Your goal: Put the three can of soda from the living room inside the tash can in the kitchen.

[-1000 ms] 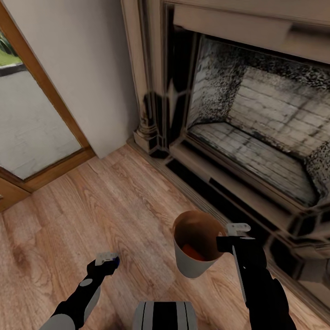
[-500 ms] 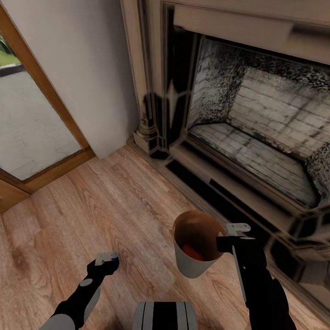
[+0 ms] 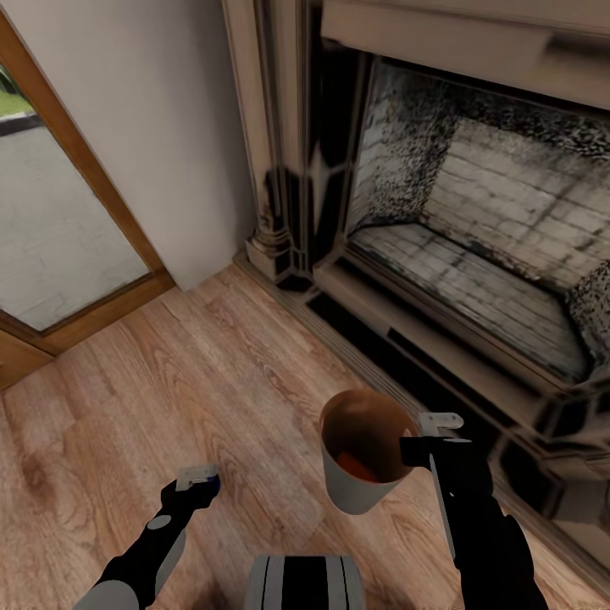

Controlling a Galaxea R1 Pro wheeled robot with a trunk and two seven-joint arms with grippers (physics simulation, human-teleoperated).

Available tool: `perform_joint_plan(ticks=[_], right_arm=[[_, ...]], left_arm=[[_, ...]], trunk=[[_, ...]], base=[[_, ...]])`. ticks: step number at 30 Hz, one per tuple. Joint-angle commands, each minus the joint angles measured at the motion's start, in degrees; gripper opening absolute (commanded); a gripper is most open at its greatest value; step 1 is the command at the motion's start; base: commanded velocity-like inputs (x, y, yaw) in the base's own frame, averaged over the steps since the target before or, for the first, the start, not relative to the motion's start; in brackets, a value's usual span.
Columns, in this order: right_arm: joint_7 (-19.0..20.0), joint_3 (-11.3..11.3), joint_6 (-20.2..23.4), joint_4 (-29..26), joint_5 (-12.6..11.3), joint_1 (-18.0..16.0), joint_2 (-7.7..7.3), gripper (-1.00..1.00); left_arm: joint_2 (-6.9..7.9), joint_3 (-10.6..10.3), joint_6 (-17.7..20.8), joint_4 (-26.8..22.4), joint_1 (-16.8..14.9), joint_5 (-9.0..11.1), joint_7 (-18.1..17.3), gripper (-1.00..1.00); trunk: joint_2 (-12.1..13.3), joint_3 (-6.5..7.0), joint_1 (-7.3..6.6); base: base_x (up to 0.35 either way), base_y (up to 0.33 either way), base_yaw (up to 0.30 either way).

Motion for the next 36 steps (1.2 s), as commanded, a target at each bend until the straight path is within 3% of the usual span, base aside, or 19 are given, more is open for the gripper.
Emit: perform_joint_plan(ticks=[1,17,18,24,36], right_arm=[[0.2,0.0,0.1,0.0,-1.1,0.0,0.01,-1.00],[0.2,0.0,0.1,0.0,-1.1,0.0,0.01,-1.00],[0.1,0.0,0.1,0.0,-1.1,0.0,0.01,-1.00],[0.1,0.0,0.1,0.1,-1.0,0.0,0.08,-1.00],[0.1,0.0,0.1,0.1,-1.0,0.0,0.09,-1.00]], left_arm=[[0.00,0.0,0.0,0.0,0.0,0.0,0.0,1.00],[0.00,0.0,0.0,0.0,0.0,0.0,0.0,1.00],[0.00,-0.1,0.0,0.0,0.0,0.0,0.0,-1.00],[0.00,0.1,-3.2,1.7,0.0,0.4,0.0,-1.00],[0.00,0.1,-3.8,2.5,0.0,0.2,0.0,-1.00]], trunk=[[0.0,-0.09,-0.01],[0.0,-0.90,-0.01],[0.0,-0.90,-0.01],[0.0,-0.90,-0.01],[0.0,-0.90,-0.01]], base=[[0.000,0.000,0.000],[0.000,0.000,0.000],[0.000,0.000,0.000],[0.000,0.000,0.000],[-0.024,0.000,0.000]])
